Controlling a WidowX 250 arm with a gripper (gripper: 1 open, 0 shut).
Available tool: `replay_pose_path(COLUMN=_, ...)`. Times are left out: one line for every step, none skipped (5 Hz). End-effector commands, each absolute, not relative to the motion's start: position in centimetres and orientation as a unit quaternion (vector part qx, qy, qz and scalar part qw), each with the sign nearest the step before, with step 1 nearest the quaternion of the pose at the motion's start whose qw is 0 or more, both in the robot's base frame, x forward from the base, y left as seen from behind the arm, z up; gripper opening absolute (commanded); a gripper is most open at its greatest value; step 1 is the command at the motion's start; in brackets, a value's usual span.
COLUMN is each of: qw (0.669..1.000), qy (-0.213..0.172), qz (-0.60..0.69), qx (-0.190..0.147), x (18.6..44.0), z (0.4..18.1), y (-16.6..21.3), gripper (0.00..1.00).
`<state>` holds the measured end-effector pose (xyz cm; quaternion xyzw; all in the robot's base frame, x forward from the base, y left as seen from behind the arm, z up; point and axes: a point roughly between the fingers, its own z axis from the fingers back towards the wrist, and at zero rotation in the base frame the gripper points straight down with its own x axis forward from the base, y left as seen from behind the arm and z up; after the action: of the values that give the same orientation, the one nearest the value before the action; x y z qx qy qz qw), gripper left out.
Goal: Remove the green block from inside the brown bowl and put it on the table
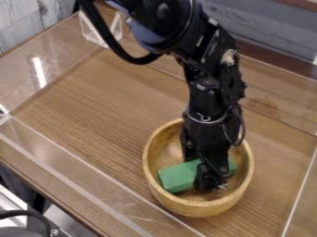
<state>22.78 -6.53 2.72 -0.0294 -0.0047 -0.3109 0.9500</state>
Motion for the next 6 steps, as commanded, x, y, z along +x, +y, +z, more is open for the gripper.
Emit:
replay_pose_path(qw=0.949, qy=-0.019, qz=-0.312, qx=-0.031, x=22.88, z=3.6, y=-6.97, gripper=0.0)
replay_pose_path(qw=0.95, qy=-0.016, qz=-0.308, qx=-0.034, x=22.73, z=3.55, y=-7.08, gripper=0.0)
replay_pose_path(qw=0.951, qy=-0.014, qz=-0.306, qx=-0.036, x=22.59, z=3.47, y=-7.18, gripper=0.0)
replay_pose_path(qw=0.952, qy=-0.011, qz=-0.302, qx=-0.039, x=22.45, z=3.43, y=-7.28, gripper=0.0)
replay_pose_path(qw=0.953, qy=-0.008, qz=-0.299, qx=-0.041, x=22.31, z=3.38, y=-7.38, gripper=0.0)
replay_pose_path(qw=0.954, qy=-0.006, qz=-0.296, qx=-0.043, x=22.2, z=3.3, y=-7.47, gripper=0.0)
